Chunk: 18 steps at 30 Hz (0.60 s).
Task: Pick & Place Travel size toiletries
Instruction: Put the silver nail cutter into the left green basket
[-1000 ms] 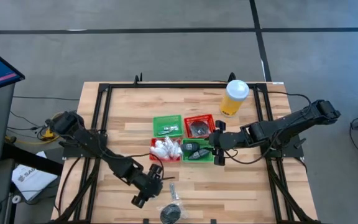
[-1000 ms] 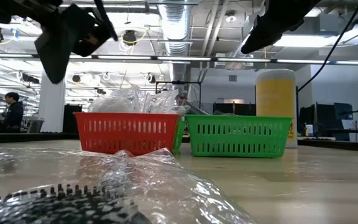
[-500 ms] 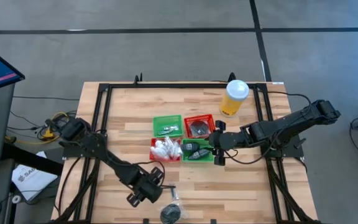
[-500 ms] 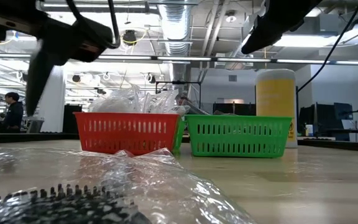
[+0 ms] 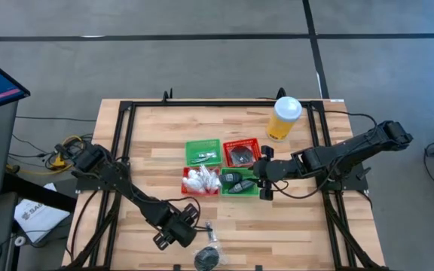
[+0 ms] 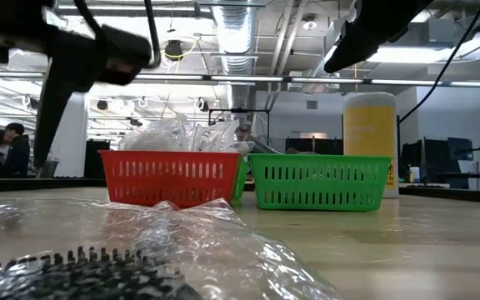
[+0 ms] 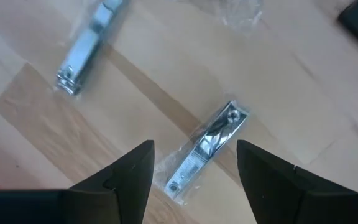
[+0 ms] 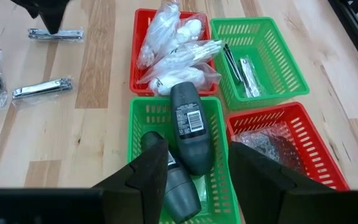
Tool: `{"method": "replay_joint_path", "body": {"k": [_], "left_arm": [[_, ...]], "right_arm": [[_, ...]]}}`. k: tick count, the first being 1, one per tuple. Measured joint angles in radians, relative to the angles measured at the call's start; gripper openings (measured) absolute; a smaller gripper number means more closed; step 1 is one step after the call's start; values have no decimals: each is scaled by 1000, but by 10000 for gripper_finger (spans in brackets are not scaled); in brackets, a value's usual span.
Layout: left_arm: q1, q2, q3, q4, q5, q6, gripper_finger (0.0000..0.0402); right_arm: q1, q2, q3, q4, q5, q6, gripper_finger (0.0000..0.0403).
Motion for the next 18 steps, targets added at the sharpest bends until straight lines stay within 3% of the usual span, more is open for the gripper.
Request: {"method": "replay_joint_path", "body": {"k": [18], "left_arm": [[0,109,0,12,25,2,218]], "right_arm": [[0,0,0,0,0,0,153]]}}
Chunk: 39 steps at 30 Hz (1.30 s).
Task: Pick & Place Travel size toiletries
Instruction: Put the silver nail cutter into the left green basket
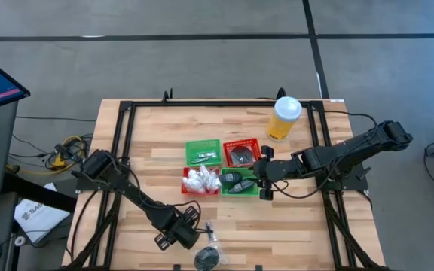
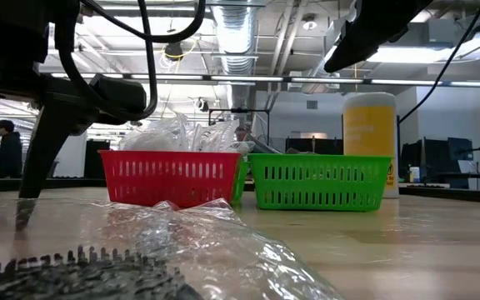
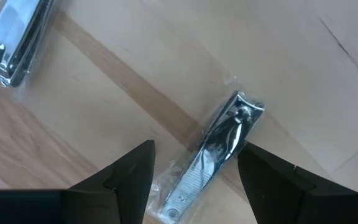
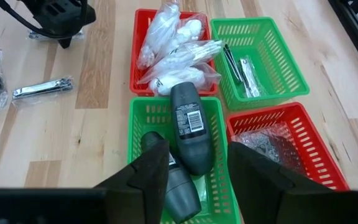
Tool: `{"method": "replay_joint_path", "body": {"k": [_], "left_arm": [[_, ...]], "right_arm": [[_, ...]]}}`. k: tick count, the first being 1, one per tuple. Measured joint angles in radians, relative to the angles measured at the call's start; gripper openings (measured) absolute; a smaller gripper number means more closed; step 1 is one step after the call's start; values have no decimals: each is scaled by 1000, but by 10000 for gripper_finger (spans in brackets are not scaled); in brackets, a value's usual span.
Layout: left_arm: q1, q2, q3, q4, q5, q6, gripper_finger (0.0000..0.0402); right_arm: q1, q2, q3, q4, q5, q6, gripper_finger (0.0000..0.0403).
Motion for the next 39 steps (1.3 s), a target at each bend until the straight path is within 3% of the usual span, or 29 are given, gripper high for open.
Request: {"method": "replay_joint_path", "body": {"k": [7,21,39], "left_arm": [[0,1,0,4,-2,-2,194],[2,2,0,10,-10,-15,40],[1,-19,-4,2,-6,-129,43]], "right_arm": [[0,0,0,0,0,0,148],[0,0,0,0,0,0,147],[0,0,0,0,0,0,147]]}}
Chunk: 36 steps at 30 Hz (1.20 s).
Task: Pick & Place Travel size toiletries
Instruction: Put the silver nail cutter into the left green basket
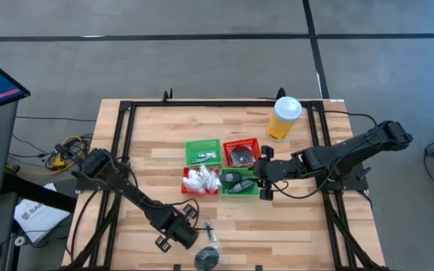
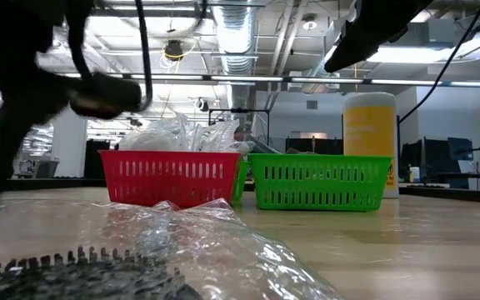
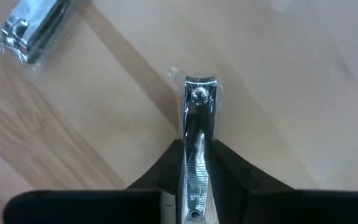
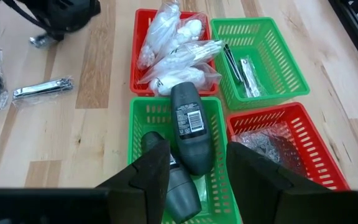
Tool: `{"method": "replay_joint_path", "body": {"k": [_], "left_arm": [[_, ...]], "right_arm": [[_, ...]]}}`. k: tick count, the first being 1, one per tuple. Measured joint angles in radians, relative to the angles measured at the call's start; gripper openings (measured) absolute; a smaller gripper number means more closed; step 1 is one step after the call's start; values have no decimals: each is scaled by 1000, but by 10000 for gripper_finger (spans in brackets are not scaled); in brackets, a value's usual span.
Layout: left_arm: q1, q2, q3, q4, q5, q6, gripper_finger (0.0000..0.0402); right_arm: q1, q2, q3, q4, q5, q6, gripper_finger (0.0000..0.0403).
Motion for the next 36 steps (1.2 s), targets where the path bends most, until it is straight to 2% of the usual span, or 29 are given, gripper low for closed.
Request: {"method": "replay_joint_path", "body": {"k": [5,12,22,30,36], "left_arm": [[-1,-58,1,6,-21,-14,45],[0,-177,1,7,-113,-16,46],[8,-381,3,7,-333,-56,46],[64,-478,3,7,-465,-85,47],[161,-493,3,11,-502,-84,46]], "right_arm": [[0,0,0,0,0,0,147],[0,0,0,0,0,0,147],[2,0,0,1,0,0,147],[2,0,0,3,0,0,147],[2,0,0,4,0,0,147]]}}
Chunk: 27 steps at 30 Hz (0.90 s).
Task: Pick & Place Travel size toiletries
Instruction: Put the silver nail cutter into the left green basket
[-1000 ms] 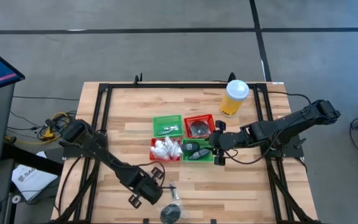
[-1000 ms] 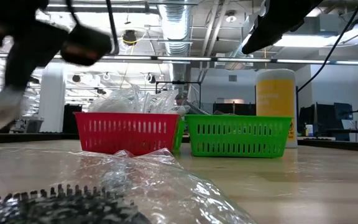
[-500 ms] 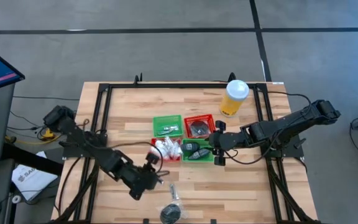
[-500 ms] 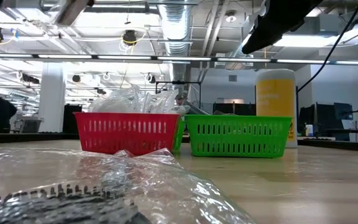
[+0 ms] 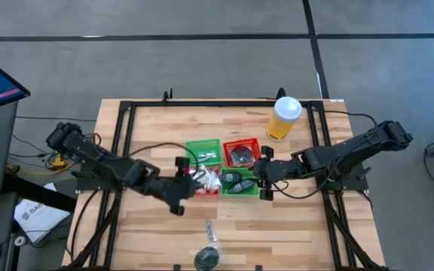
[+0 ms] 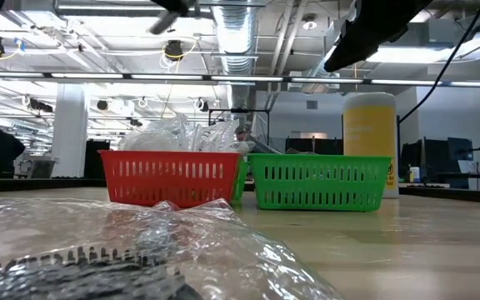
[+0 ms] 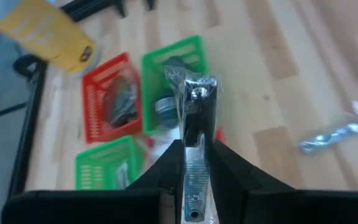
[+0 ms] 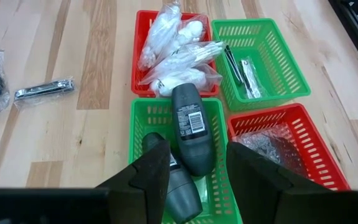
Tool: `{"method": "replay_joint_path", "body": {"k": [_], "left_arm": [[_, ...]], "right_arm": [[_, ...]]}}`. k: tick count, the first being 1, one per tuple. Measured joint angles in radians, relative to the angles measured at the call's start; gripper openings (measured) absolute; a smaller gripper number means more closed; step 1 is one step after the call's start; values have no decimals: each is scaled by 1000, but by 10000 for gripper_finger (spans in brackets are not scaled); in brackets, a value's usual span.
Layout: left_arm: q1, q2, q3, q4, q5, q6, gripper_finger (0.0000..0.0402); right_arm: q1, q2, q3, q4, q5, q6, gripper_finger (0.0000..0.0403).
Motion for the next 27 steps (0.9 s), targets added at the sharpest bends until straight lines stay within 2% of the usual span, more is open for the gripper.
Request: {"method": "replay_joint_path", "body": {"k": [18,23,27], "left_arm": [[301,0,0,9,2,3,47],[377,0,0,12,78,3,47],[424,0,0,16,90,10,47]], "right_arm": [[0,0,0,0,0,0,147],[0,0,0,1,0,0,147],[0,0,0,1,0,0,147]]}}
